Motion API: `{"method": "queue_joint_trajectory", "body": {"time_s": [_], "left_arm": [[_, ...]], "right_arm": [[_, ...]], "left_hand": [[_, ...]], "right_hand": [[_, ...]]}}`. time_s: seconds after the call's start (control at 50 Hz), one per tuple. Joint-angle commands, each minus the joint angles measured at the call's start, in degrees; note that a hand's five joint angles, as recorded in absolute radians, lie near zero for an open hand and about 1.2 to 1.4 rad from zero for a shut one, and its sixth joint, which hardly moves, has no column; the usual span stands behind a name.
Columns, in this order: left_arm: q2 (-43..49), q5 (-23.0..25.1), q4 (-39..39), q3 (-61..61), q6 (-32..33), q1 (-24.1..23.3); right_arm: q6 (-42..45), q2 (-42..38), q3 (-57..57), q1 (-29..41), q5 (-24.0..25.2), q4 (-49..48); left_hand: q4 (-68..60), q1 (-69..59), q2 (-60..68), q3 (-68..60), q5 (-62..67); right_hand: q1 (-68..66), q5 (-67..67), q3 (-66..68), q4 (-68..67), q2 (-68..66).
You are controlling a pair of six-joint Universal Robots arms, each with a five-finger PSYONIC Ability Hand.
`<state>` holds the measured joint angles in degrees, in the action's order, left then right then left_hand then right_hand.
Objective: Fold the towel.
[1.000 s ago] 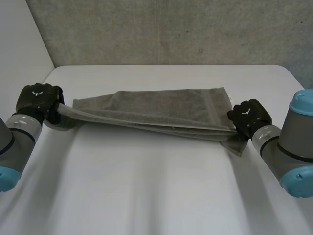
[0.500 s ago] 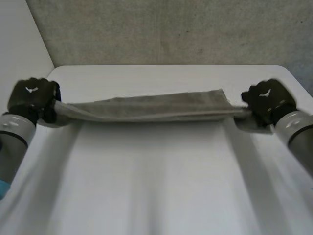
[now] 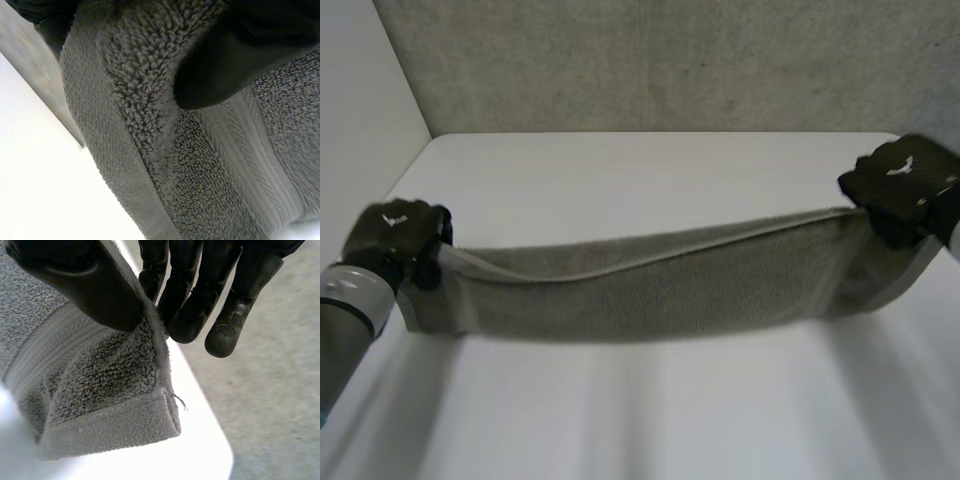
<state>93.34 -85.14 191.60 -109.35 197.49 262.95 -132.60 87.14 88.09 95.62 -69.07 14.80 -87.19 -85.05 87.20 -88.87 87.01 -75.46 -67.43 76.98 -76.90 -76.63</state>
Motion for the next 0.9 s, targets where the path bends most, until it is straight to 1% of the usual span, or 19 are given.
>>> {"method": "queue_joint_trajectory", "body": {"time_s": [0.02,0.16,0.18,0.24,0.34,0.36,0.38,0.4,0.42,0.44,0.46,0.48,0.52,0.54,0.56,0.58,0.64,0.8,0.9], "left_arm": [[9.2,-0.4,0.0,3.1,0.0,-0.2],[17.2,-0.6,-0.2,9.0,0.1,-0.3],[17.2,-0.6,-0.2,9.0,0.1,-0.3],[21.7,-0.8,-0.2,13.6,0.1,-0.6],[25.7,-0.8,-0.4,17.6,1.1,-1.0],[27.1,-0.7,-1.0,18.7,2.4,-1.6],[28.1,-0.8,-1.3,19.7,3.5,-2.2],[29.3,-1.1,-1.7,20.7,4.9,-2.9],[29.3,-1.1,-1.8,20.8,4.9,-2.9],[30.2,-1.5,-2.0,21.7,5.8,-3.5],[30.8,-2.9,-2.0,22.8,6.2,-3.8],[30.8,-2.9,-2.0,22.8,6.2,-3.9],[31.2,-6.7,-2.1,24.3,6.2,-4.1],[31.2,-6.7,-2.1,24.3,6.2,-4.1],[31.1,-8.6,-2.1,24.9,6.1,-4.2],[31.0,-10.3,-2.1,25.2,5.9,-4.2],[30.2,-12.1,-1.9,25.3,5.8,-4.3],[26.5,-12.0,-1.1,25.7,5.8,-3.9],[27.2,-11.5,-0.8,26.7,6.2,-3.8]], "right_arm": [[2.2,-11.4,-4.1,2.2,-2.6,-0.3],[2.4,-23.0,-12.0,5.2,-6.8,-0.5],[2.4,-23.0,-12.1,5.2,-6.8,-0.5],[2.4,-28.9,-16.4,6.6,-8.4,-0.7],[2.5,-34.0,-20.4,7.8,-10.5,-2.8],[2.5,-34.0,-20.4,7.8,-10.5,-2.8],[2.5,-35.1,-21.3,8.2,-11.3,-3.5],[2.5,-36.1,-22.3,8.6,-12.7,-4.3],[2.5,-36.1,-22.3,8.6,-12.7,-4.3],[2.4,-36.9,-23.0,8.9,-14.1,-5.2],[2.3,-37.3,-23.8,9.1,-15.8,-6.8],[2.3,-37.3,-23.8,9.1,-15.8,-6.8],[1.7,-37.2,-24.6,9.5,-17.7,-10.4],[1.7,-37.2,-24.6,9.5,-17.7,-10.4],[1.4,-37.0,-24.5,9.6,-17.9,-12.2],[0.9,-36.8,-24.3,9.7,-18.0,-13.7],[0.2,-36.7,-23.9,9.6,-18.0,-14.9],[-5.2,-28.7,-19.8,9.3,-17.2,-17.1],[-5.4,-27.9,-18.7,9.0,-16.5,-17.0]], "left_hand": [[8.0,5.9,-8.0,9.7,-17.8],[8.8,6.7,-8.9,10.5,-18.7],[8.8,6.7,-8.9,10.5,-18.7],[12.0,9.9,-12.1,13.7,-21.9],[18.3,16.1,-18.3,20.0,-28.1],[31.3,29.1,-31.3,32.9,-41.1],[49.0,46.9,-49.0,50.7,-58.9],[64.9,62.7,-64.9,66.6,-74.7],[65.0,62.9,-65.0,66.7,-74.9],[72.0,69.9,-72.0,73.7,-81.9],[72.6,70.5,-72.6,74.3,-82.4],[72.6,70.5,-72.6,74.3,-82.4],[73.6,71.5,-73.6,75.3,-83.4],[73.6,71.5,-73.6,75.3,-83.4],[74.1,72.0,-74.1,75.8,-83.9],[74.1,72.0,-74.1,75.8,-83.9],[73.9,71.8,-74.0,75.6,-83.8],[72.8,70.6,-72.8,74.5,-82.6],[71.8,69.6,-71.8,73.4,-81.6]], "right_hand": [[-4.5,-2.6,3.0,-3.1,-3.4],[-4.5,-2.6,3.0,-3.1,-3.4],[-4.5,-2.6,3.0,-3.1,-3.4],[-4.5,-2.6,3.0,-3.1,-3.4],[-4.5,-2.6,3.0,-3.1,-3.4],[-4.5,-2.6,3.0,-3.1,-3.4],[-4.5,-2.6,3.0,-3.1,-3.4],[16.4,18.3,-17.9,17.8,17.6],[16.6,18.6,-18.1,18.0,17.8],[41.6,43.5,-43.1,43.0,42.7],[53.0,54.9,-54.5,54.4,54.1],[53.1,55.1,-54.6,54.5,54.3],[63.1,65.1,-64.7,64.6,64.3],[63.2,65.2,-64.7,64.6,64.4],[65.5,67.4,-67.0,66.9,66.6],[65.5,67.4,-67.0,66.9,66.6],[65.5,67.4,-67.0,66.9,66.6],[65.5,67.4,-67.0,66.9,66.6],[65.5,67.4,-67.0,66.9,66.6]]}}
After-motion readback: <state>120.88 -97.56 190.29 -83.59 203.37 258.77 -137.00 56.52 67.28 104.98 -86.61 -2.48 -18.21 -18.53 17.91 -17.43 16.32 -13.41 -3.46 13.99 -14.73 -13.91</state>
